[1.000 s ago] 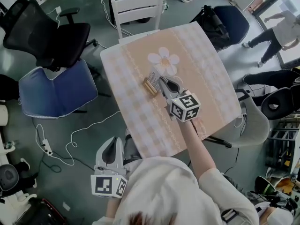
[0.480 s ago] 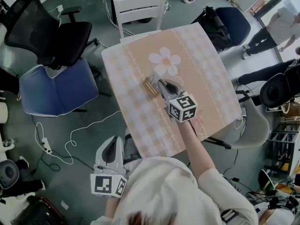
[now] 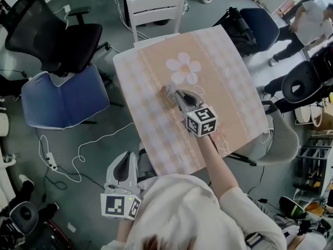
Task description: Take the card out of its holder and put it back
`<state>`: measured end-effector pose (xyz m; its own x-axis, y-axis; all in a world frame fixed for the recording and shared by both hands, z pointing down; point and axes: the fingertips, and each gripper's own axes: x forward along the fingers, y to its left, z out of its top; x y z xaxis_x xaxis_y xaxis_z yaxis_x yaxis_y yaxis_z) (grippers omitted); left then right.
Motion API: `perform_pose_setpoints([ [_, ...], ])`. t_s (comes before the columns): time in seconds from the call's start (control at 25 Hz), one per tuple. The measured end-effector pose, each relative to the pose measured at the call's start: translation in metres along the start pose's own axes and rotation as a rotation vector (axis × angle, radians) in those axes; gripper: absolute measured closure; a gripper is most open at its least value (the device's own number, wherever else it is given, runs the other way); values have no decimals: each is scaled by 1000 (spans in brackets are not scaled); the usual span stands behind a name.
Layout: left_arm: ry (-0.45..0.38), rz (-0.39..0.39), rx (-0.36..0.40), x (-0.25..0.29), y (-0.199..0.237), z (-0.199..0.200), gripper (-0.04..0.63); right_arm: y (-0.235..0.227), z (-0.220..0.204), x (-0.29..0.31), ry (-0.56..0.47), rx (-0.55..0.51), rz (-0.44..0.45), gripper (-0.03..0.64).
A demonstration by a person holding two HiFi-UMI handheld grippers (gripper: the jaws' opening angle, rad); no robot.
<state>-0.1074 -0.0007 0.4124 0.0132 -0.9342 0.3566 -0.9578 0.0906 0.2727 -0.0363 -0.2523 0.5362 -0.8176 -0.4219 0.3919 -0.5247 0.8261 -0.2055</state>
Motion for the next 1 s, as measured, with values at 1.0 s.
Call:
perform_pose_setpoints([
  [1.0, -10, -5, 0, 0, -2, -1, 595, -4, -3, 1, -27, 5, -3, 598],
])
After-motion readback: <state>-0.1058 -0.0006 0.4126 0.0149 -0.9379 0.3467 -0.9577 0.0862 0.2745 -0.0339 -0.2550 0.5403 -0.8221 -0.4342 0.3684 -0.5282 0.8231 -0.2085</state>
